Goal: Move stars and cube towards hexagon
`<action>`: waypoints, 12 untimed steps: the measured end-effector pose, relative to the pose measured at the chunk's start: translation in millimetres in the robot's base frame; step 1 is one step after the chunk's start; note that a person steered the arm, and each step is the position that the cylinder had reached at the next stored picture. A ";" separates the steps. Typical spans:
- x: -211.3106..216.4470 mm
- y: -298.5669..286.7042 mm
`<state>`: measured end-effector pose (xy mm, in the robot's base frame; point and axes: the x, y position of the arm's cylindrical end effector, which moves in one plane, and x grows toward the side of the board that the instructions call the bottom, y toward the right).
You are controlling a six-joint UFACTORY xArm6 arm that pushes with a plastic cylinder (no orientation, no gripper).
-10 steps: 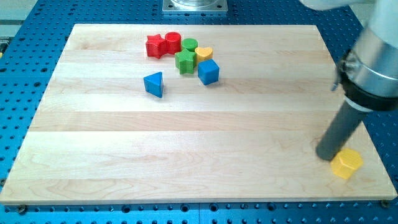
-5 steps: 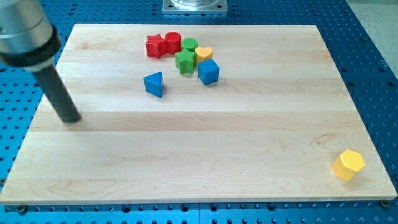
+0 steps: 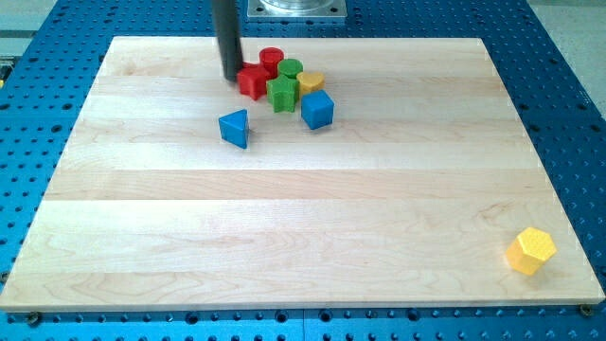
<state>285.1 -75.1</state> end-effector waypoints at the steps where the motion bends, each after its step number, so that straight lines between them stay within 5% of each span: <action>1: 0.9 -7.9; 2: -15.0 -30.7; 3: 1.9 10.8; 4: 82.2 73.9; 5: 117.8 123.5; 8: 99.7 120.5; 9: 58.6 130.1; 10: 52.2 181.0; 11: 168.6 205.8; 12: 167.5 214.6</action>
<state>452.6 139.5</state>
